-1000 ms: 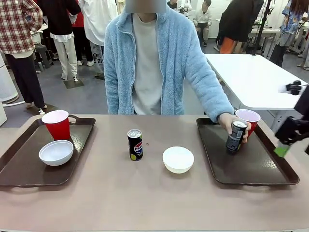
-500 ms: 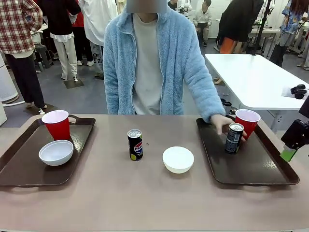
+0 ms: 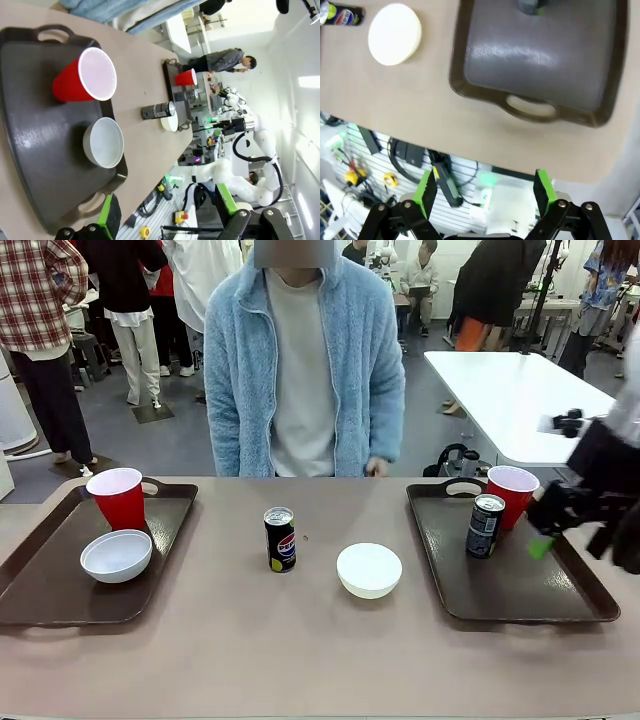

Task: Prepare tableware on both trays.
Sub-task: Pick up a Picnic Bowl from the table and place it on a Handle tray.

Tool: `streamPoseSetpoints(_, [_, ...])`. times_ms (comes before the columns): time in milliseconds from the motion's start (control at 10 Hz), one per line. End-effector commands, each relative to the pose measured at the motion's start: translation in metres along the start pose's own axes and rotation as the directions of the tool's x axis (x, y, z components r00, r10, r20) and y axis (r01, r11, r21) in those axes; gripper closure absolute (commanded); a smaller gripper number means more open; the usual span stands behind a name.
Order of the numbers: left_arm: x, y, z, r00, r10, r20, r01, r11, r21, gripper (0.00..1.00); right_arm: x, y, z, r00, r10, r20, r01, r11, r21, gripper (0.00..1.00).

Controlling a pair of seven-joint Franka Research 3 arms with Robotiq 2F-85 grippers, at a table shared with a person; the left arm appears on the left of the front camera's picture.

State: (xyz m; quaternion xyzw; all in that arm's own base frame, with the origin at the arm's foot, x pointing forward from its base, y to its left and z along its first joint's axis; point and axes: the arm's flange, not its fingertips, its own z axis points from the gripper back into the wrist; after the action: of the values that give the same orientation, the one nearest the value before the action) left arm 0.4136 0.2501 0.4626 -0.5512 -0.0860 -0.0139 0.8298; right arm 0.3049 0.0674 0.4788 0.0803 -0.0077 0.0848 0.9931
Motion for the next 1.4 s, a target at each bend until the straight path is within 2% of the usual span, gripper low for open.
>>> streamPoseSetpoints(0, [-0.002,-0.004,0.002,1.000,0.010,0.000,-0.010,1.000,-0.005,0.00,0.037,0.034,-0.027,0.998,-0.058,0.020,0.058,0.998,-0.003,0.00])
streamPoseSetpoints(300, [-0.002,-0.004,0.002,1.000,0.010,0.000,-0.010,1.000,-0.005,0.00,0.091,0.079,-0.048,0.992,-0.119,0.050,0.121,0.992,-0.038,0.00])
streamPoseSetpoints(400, [-0.002,-0.004,0.002,1.000,0.010,0.000,-0.010,1.000,-0.005,0.00,0.100,0.088,-0.052,0.990,-0.129,0.054,0.130,0.991,-0.015,0.00])
streamPoseSetpoints(500, [-0.002,-0.004,0.002,1.000,0.010,0.000,-0.010,1.000,-0.005,0.00,0.066,0.069,-0.046,0.997,-0.071,0.040,0.072,0.997,-0.023,0.00])
streamPoseSetpoints(800, [-0.002,-0.004,0.002,1.000,0.010,0.000,-0.010,1.000,-0.005,0.00,0.066,0.069,-0.046,0.997,-0.071,0.040,0.072,0.997,-0.023,0.00])
streamPoseSetpoints(900, [-0.002,-0.004,0.002,1.000,0.010,0.000,-0.010,1.000,-0.005,0.00,0.079,0.075,-0.048,0.995,-0.092,0.039,0.093,0.996,-0.016,0.00])
streamPoseSetpoints(1300, [-0.002,-0.004,0.002,1.000,0.010,0.000,-0.010,1.000,-0.005,0.00,0.112,0.139,-0.091,0.996,-0.070,0.060,0.078,0.984,-0.161,0.00])
